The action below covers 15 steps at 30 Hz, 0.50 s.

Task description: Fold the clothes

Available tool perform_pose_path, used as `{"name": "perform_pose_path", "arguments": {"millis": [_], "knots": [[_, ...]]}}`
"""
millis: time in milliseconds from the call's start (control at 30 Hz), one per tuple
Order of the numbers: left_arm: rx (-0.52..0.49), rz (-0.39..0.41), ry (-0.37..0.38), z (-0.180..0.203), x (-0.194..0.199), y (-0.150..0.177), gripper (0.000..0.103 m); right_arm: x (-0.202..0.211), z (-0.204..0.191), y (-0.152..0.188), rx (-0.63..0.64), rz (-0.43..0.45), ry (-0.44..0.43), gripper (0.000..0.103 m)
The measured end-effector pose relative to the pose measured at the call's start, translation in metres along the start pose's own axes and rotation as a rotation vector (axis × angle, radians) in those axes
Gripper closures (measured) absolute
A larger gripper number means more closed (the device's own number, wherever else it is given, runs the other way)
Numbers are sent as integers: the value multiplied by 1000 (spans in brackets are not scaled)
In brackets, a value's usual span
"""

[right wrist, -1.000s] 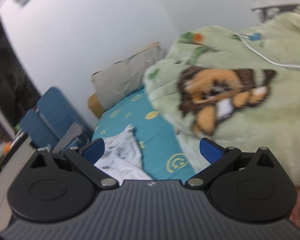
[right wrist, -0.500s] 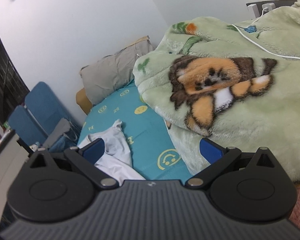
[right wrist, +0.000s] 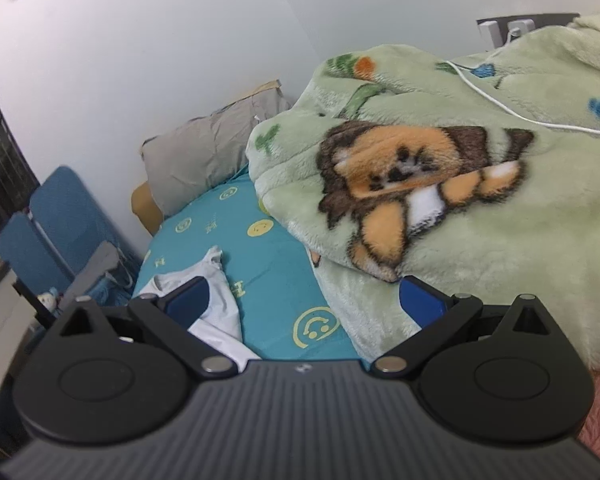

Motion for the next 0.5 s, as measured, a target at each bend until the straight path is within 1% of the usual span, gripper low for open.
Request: {"name": "perform_pose_path", "arguments": {"millis": [100, 167, 233, 333, 400, 500], "knots": [[20, -37, -34, 1, -10, 2, 102, 6, -2, -2, -4, 6, -30, 0], [19, -66, -64, 5, -14, 6, 91, 6, -4, -2, 11, -2, -35, 0], [-7, -91, -112, 12, -27, 10, 61, 6, -4, -1, 20, -10, -36, 0], [-48, -114, -127, 26, -45, 13, 48, 5, -2, -1, 8, -12, -38, 0], [-64, -149, -181, 36, -64, 16, 43, 5, 0, -1, -1, -8, -40, 0], [-71, -213, -259, 45, -93, 19, 43, 4, 3, 0, -11, -11, -37, 0]]}}
Point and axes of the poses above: each gripper's, at about its wrist camera, not at the fingertips, and x roughly against the way its jaws point, z to its right, y to its underside, the point moved 2 cm from there along -x, roughly the way its jaws point, and after that the axes turned 7 degrees about -y, right-handed, at the moved point
